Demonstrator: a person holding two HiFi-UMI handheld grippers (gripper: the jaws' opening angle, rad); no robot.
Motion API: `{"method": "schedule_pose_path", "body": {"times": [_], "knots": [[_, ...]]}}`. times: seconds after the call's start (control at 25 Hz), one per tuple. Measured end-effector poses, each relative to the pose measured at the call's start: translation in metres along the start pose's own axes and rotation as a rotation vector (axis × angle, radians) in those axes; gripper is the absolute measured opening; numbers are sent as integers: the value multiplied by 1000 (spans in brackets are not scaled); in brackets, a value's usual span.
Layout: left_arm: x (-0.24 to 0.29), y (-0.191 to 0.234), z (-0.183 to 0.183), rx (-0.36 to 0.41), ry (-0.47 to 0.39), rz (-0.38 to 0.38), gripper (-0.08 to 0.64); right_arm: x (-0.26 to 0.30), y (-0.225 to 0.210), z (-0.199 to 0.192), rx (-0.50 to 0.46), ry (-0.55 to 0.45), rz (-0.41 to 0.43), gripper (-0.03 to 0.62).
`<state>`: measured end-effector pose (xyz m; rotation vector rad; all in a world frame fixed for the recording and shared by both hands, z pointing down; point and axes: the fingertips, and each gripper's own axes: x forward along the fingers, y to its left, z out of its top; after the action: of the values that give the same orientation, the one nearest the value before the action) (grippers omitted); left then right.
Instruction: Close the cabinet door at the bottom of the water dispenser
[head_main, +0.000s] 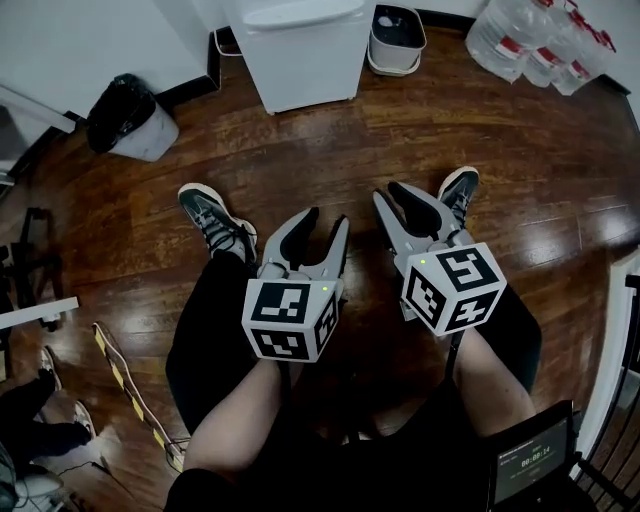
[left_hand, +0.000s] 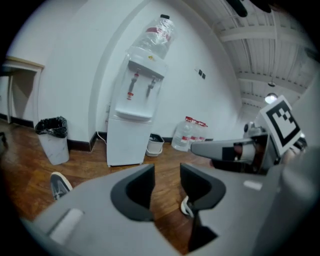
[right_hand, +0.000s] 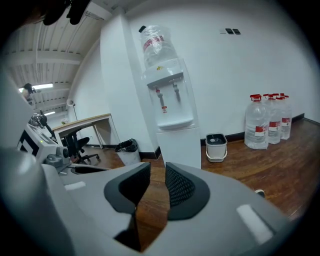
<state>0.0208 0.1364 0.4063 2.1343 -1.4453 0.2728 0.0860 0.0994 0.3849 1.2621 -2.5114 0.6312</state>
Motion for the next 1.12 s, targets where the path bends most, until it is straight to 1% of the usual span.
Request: {"method": "schedule_pose_path", "body": {"times": [0.08,0.2,0.44,0.48,0.56,0.6,0.68,0.8,0.88,1.0,1.12], "knots": [[-8,-7,-6,-23,-18,-22,179,-9,6,-5,4,-28,-5,95],[-20,-13,-14,-7,-39,-32,179,-20,15,-16,5,-50,-8,92],[-34,-14,-24,78,-79,-3,179,-33,30,-29,-3,-93,-6,82],[-36,-15,-24,97,-90,-1,178,-35,31,-29,-8,-111,-14,72],[-40,-17,-22,139,-120,3,175,-39,31,-26,-24,-151,-38,20],[-42,-18,-19,160,-138,3,175,-41,32,-25,-39,-168,-46,5],[-45,-22,-14,194,-172,2,175,-43,34,-22,-67,-190,-48,5],[-47,-24,-11,231,-208,13,175,-44,37,-23,-81,-197,-30,5],[-47,-24,-11,239,-209,19,175,-44,39,-23,-91,-197,-19,5],[-47,-26,-8,235,-185,17,175,-46,41,-21,-103,-201,-4,5],[-46,-25,-6,249,-195,27,175,-46,41,-18,-103,-210,6,5]]}}
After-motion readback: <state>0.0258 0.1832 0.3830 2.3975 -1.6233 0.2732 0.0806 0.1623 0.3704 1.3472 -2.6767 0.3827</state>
